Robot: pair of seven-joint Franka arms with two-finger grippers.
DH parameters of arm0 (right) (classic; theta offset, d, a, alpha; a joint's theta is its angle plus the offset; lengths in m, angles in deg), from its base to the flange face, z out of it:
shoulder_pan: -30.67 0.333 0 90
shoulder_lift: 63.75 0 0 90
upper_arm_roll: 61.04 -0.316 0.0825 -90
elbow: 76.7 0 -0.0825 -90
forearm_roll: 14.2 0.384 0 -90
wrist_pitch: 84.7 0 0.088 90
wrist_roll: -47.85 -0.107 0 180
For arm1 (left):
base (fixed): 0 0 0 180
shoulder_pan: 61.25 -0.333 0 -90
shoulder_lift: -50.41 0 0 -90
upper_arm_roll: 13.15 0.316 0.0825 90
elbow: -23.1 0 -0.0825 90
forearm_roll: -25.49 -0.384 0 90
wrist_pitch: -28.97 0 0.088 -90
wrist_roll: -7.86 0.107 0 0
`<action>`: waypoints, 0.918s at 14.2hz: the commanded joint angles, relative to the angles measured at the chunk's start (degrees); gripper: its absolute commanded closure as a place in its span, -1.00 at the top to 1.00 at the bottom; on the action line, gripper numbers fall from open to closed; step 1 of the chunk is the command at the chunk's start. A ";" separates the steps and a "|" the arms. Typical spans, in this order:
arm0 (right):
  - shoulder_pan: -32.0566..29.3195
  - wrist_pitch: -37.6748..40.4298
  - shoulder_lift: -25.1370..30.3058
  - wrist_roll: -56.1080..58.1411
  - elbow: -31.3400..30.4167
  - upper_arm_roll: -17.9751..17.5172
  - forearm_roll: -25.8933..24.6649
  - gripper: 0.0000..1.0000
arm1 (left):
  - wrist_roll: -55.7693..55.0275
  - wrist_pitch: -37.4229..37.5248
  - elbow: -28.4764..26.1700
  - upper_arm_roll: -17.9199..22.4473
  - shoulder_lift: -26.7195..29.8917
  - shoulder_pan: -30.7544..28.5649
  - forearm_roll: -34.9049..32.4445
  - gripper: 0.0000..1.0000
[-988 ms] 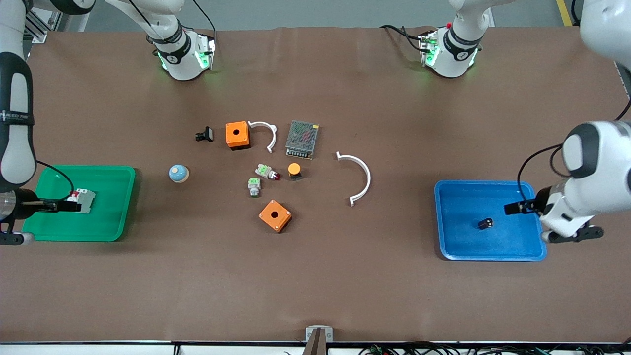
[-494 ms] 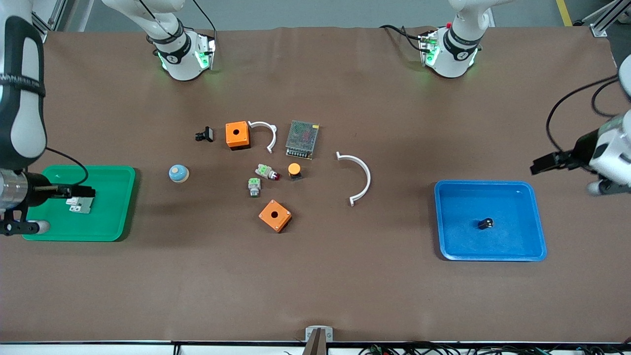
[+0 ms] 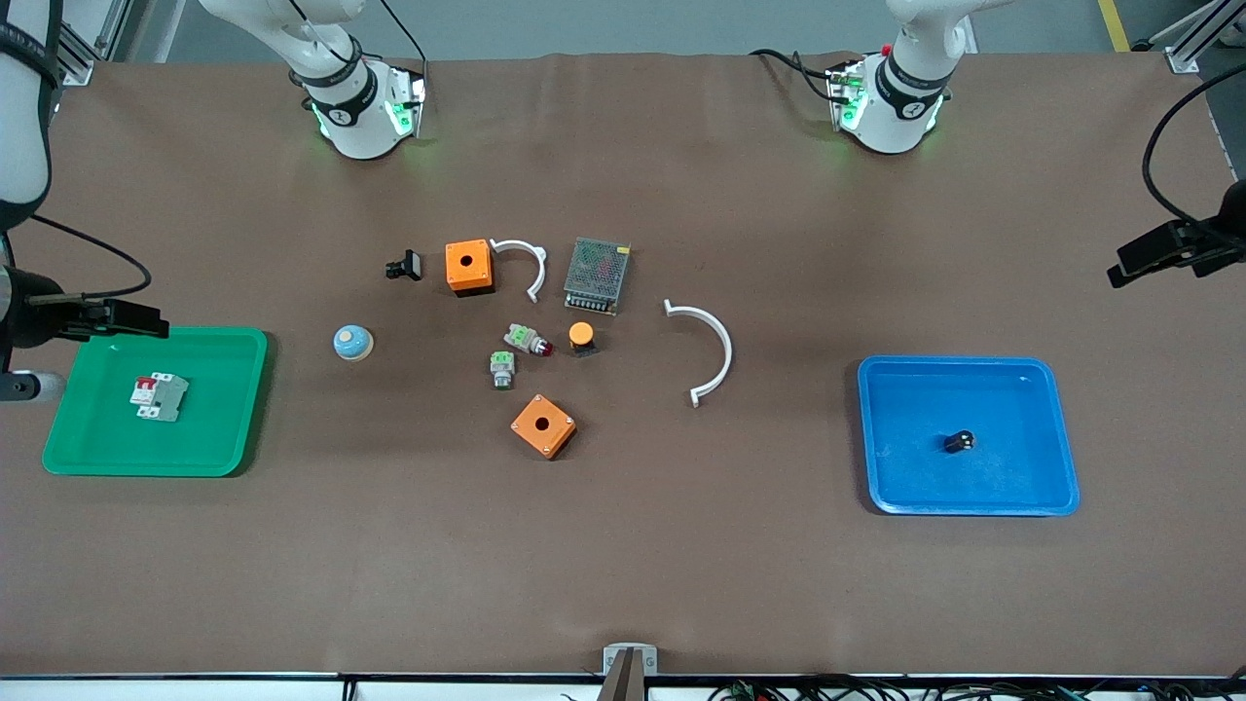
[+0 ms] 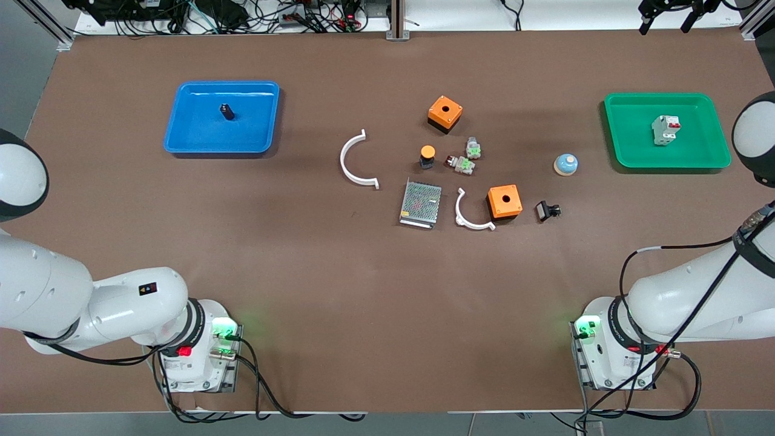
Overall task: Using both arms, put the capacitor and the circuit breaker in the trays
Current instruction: 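Open both grippers and lift them away from the trays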
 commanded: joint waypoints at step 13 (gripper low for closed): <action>1.11 0.49 2.75 -3.80 0.20 0.53 -0.30 1.00 | -0.06 1.57 3.81 -0.51 -1.69 -0.17 0.29 0.99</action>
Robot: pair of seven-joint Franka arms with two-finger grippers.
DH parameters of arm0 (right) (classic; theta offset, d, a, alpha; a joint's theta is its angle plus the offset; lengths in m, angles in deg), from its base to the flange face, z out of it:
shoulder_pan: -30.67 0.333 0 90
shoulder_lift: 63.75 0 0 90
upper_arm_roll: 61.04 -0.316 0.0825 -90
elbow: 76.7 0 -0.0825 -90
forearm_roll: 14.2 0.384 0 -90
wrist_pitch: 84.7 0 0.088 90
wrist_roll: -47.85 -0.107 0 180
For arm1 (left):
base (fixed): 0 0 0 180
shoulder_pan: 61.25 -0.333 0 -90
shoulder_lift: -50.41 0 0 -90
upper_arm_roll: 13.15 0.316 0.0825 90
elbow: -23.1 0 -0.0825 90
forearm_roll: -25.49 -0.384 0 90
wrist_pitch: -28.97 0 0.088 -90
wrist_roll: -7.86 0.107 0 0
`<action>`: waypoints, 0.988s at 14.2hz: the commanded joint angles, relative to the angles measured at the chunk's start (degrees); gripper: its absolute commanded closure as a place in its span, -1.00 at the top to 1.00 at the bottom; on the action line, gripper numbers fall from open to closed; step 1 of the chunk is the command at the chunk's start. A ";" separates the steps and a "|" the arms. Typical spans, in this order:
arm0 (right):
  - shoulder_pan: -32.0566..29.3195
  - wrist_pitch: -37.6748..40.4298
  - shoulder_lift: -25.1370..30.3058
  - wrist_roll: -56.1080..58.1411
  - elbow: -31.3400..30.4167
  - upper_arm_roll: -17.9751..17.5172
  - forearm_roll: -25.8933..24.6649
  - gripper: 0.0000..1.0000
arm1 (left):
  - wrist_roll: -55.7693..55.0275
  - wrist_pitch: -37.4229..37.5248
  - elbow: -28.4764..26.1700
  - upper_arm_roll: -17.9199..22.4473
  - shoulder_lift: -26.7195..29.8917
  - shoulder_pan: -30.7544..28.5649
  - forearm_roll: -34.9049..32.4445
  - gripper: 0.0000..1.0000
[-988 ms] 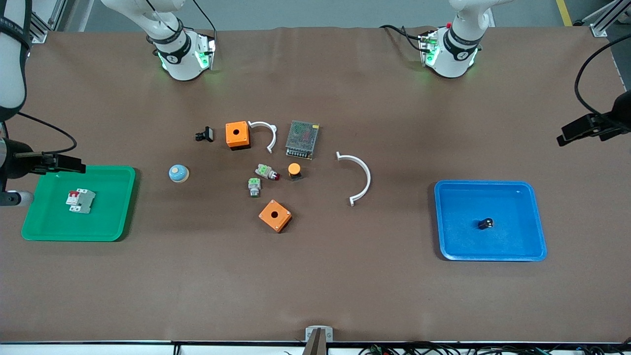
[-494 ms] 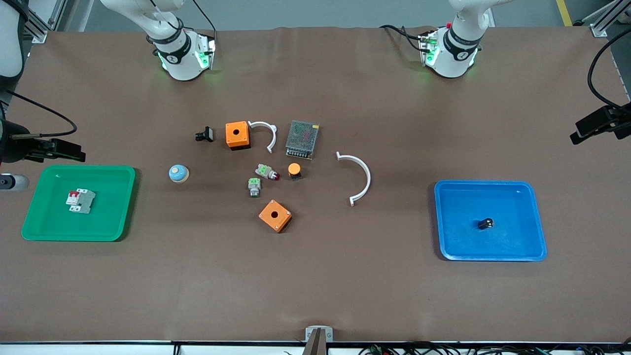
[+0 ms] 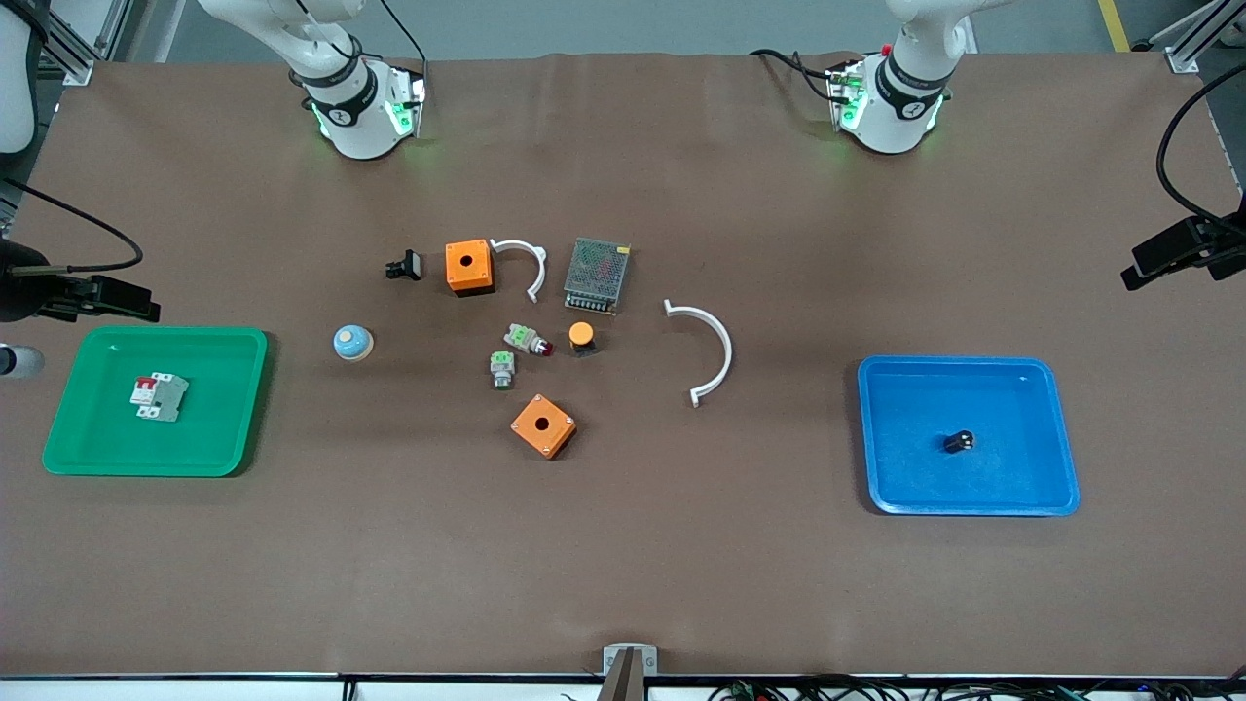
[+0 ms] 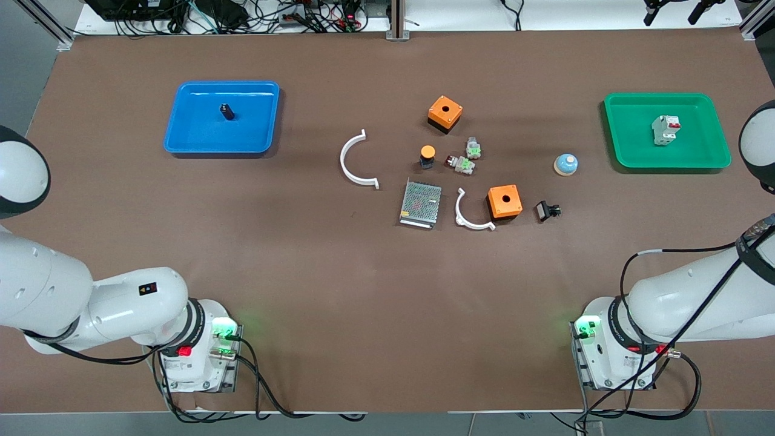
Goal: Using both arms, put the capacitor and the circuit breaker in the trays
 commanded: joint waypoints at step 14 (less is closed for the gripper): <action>-0.12 0.04 17.39 -1.56 -13.18 -0.46 0.16 1.00 | -0.10 1.56 1.84 11.04 -0.51 11.98 0.38 0.99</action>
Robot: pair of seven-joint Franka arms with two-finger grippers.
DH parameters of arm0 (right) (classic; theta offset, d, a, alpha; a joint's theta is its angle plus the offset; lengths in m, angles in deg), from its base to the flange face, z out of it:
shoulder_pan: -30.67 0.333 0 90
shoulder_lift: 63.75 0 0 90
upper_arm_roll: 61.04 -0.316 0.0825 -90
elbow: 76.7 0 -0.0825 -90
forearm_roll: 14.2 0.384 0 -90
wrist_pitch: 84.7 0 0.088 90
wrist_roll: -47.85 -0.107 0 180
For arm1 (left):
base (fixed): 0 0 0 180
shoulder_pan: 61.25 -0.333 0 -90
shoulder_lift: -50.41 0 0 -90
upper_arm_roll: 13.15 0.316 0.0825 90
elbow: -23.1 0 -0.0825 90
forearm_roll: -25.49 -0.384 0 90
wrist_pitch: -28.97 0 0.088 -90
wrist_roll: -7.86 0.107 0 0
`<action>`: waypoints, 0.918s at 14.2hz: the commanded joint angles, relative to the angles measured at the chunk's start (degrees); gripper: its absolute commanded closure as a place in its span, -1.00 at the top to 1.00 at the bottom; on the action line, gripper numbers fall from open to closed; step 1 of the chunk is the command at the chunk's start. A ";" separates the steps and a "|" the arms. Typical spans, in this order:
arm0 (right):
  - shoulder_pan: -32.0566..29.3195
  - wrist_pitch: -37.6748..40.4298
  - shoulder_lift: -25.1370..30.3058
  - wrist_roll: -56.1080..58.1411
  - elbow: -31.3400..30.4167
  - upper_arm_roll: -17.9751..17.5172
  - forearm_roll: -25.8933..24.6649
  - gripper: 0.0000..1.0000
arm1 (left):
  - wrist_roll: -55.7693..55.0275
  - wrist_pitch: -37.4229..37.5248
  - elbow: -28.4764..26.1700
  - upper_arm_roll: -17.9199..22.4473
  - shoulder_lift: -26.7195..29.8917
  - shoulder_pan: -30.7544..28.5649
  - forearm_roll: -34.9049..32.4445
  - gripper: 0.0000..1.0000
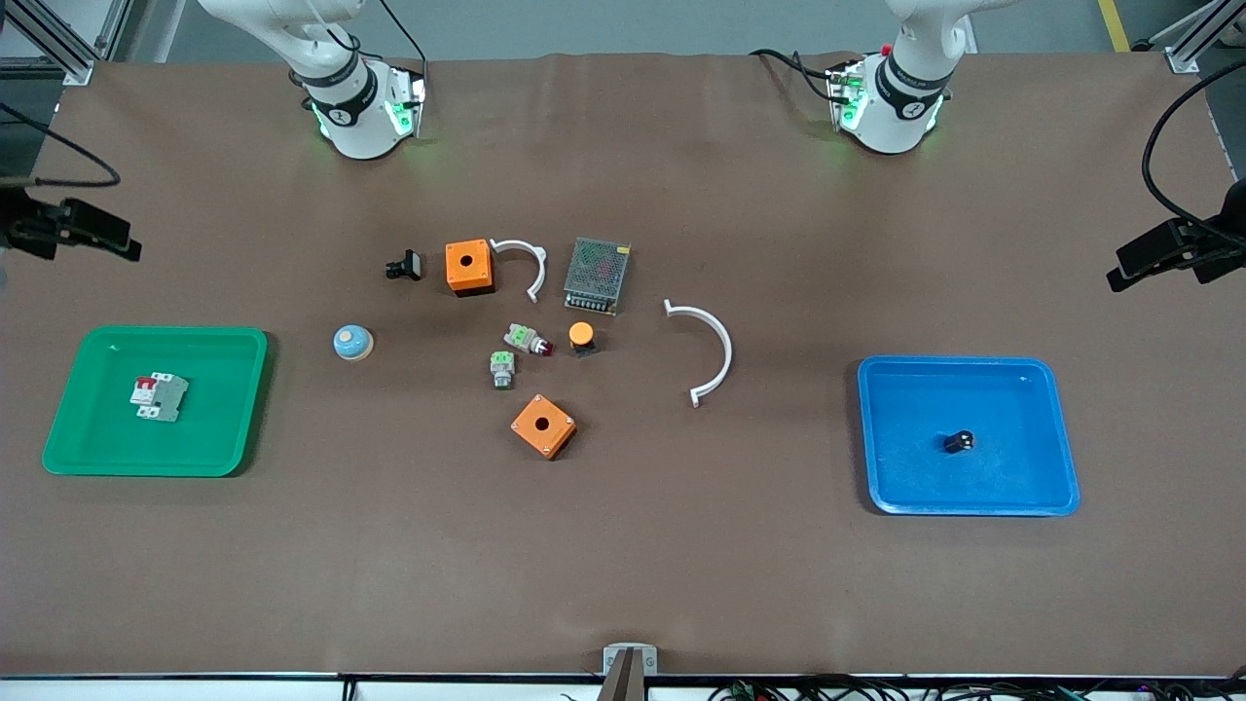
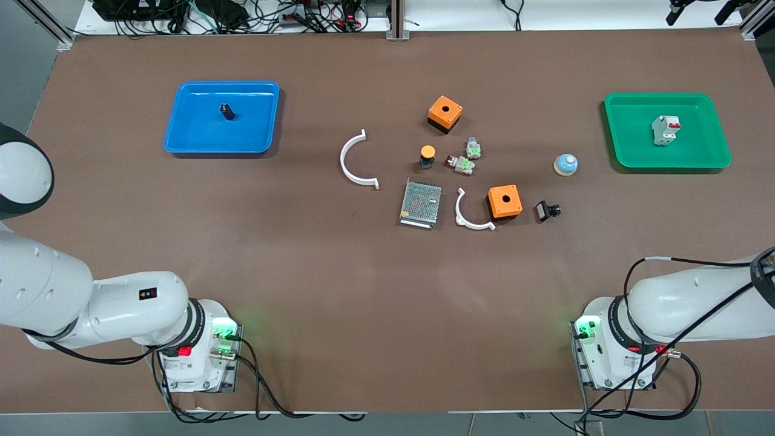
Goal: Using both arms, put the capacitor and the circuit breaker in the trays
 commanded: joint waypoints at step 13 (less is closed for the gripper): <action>-0.24 -1.98 5.67 -0.43 -3.70 -0.21 0.24 1.00 | 0.11 1.37 1.49 10.21 -0.60 9.37 0.90 0.99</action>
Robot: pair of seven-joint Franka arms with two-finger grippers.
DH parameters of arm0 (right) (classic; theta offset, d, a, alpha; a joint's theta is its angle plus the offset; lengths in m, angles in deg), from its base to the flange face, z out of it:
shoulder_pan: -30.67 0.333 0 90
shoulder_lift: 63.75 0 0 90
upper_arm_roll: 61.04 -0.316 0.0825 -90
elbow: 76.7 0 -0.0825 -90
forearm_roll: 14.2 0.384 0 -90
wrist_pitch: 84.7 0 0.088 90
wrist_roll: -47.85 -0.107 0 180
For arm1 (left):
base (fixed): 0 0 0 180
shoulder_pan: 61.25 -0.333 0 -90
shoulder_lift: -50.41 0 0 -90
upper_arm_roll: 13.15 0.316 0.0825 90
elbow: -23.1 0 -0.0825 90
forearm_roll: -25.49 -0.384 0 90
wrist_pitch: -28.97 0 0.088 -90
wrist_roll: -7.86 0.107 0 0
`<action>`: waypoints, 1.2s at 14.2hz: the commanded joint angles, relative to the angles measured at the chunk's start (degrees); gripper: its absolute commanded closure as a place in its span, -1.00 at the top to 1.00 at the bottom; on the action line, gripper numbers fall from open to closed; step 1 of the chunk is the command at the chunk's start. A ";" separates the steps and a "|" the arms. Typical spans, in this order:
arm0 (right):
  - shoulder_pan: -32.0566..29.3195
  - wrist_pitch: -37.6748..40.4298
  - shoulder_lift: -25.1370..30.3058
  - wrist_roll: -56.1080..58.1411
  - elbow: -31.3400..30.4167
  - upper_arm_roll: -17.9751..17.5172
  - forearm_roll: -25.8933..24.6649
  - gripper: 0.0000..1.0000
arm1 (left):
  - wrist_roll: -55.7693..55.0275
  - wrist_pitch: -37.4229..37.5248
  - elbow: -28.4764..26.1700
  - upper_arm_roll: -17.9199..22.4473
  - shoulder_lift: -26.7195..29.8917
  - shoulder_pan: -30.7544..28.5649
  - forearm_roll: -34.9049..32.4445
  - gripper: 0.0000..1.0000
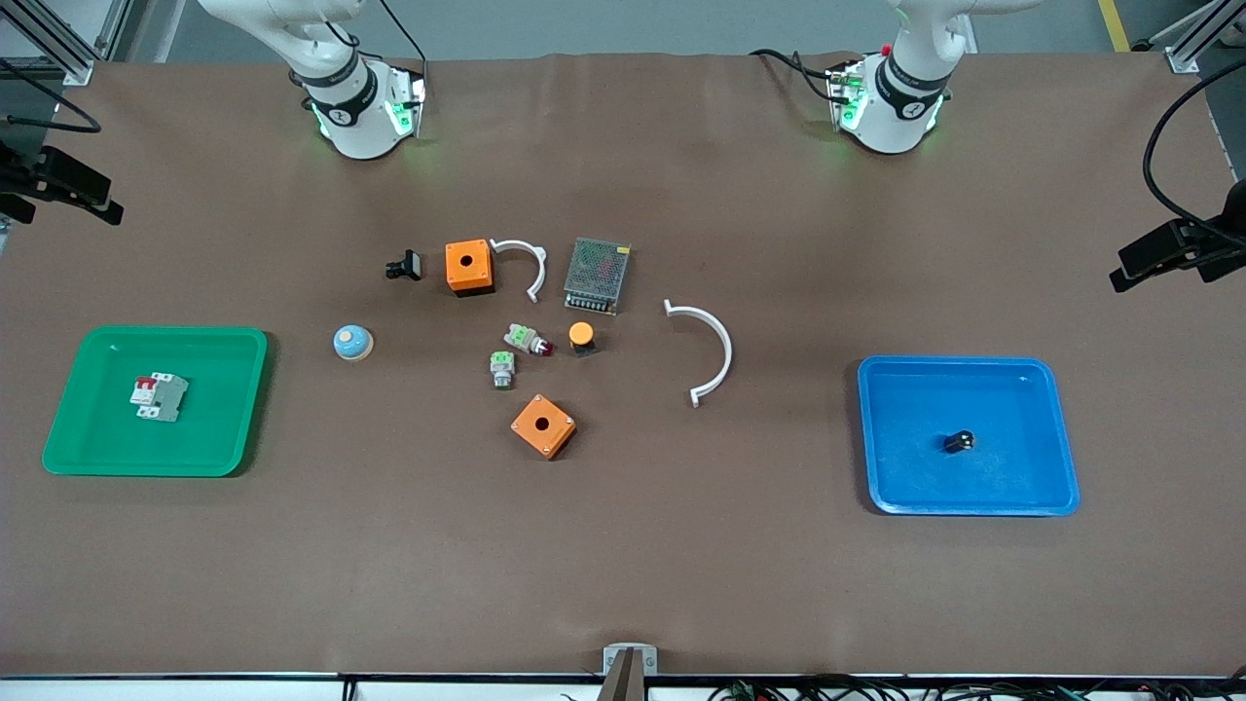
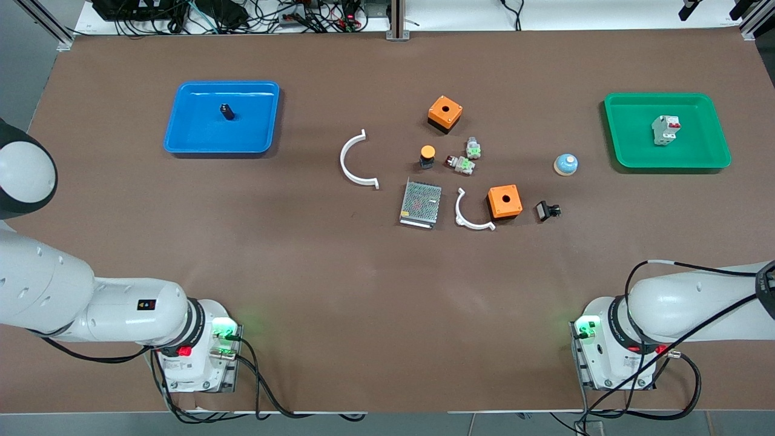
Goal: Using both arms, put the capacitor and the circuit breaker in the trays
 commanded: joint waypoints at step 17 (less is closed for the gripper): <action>-0.39 -2.58 1.55 1.76 -1.48 -0.21 0.15 1.00 | 0.11 1.20 1.93 0.20 -0.35 0.90 0.90 0.99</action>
